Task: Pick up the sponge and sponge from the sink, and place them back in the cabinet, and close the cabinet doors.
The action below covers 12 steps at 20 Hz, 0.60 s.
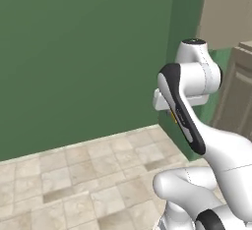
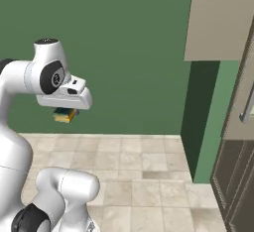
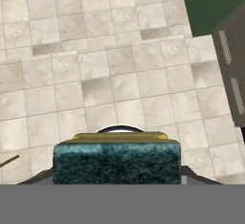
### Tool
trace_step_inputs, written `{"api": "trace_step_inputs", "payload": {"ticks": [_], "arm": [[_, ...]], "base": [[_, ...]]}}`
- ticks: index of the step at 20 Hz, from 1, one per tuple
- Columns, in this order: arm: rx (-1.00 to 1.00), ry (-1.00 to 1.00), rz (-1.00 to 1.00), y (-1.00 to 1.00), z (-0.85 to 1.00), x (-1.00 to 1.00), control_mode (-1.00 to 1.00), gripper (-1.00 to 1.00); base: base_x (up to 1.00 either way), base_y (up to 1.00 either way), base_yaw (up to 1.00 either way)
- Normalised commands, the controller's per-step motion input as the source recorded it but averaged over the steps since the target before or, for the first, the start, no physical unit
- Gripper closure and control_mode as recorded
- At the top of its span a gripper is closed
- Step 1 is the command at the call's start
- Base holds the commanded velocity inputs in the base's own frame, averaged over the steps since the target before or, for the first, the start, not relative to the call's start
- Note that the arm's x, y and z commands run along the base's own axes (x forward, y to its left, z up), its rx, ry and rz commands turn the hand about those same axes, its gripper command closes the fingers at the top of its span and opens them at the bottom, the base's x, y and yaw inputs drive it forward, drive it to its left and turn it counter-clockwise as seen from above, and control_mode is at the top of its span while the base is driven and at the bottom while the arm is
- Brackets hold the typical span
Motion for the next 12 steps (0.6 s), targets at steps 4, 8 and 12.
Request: {"api": "trace_step_inputs", "payload": {"ticks": [4,8,12], "arm": [[0.00,0.00,0.00,0.00,0.00,0.00,1.00,1.00],[0.00,0.00,0.00,0.00,0.00,0.00,1.00,1.00],[0.00,0.00,0.00,0.00,0.00,0.00,1.00,1.00]], "base": [[0.65,0.19,-0.21],[0.54,0.13,-0.30],[0.53,0.18,-0.30]]}}
